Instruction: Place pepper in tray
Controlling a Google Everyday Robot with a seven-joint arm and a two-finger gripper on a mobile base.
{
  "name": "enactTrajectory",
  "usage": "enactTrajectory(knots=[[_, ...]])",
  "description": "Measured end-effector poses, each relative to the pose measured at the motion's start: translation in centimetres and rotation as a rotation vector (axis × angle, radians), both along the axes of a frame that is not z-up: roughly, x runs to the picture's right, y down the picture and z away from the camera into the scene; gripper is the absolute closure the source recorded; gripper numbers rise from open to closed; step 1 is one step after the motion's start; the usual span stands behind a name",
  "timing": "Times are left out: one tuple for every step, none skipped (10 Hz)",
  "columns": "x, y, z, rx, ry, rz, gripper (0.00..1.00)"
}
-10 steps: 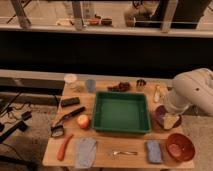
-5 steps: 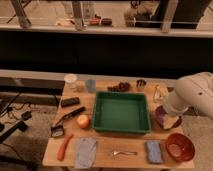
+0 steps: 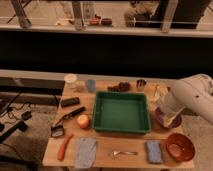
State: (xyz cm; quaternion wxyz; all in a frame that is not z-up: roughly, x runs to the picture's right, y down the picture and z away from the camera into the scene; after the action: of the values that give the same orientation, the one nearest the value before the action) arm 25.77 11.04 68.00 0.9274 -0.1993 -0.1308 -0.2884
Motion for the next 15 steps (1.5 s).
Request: enactTrajectory(knots=[[-0.1, 0.1, 0.0, -0.023, -0.036, -0.02, 0.2], [-0.5, 0.1, 0.2, -0.051, -0.089, -0.057, 0.2], [-0.8, 0.0, 0.3, -0.09, -0.168, -0.127, 0.2], [-0.9, 0.2, 0.3, -0.12, -0.217, -0.173, 0.2], [-1.2, 0.3, 0.5, -0.149, -0.274, -0.226, 0.2], [-1.2, 0.5, 0.4, -0.166, -0.303, -0.255, 0.2], [-1.1, 0.7, 0.3, -0.179, -0.323, -0.274, 0.2], [-1.2, 0.7, 0.3, -0.181, -0.328, -0.279, 0.2], [-1.3, 0.7, 0.4, -0.181, -0.329, -0.28, 0.2], [-1.2, 0.7, 0.4, -0.181, -0.329, -0.279, 0.2], [-1.2, 0.7, 0.4, -0.181, -0.328, -0.279, 0.2], [-1.2, 0.7, 0.4, -0.182, -0.329, -0.279, 0.2], [-1.2, 0.7, 0.4, -0.182, -0.329, -0.279, 0.2], [-1.2, 0.7, 0.4, -0.182, -0.328, -0.278, 0.2], [-1.2, 0.8, 0.4, -0.184, -0.327, -0.276, 0.2]])
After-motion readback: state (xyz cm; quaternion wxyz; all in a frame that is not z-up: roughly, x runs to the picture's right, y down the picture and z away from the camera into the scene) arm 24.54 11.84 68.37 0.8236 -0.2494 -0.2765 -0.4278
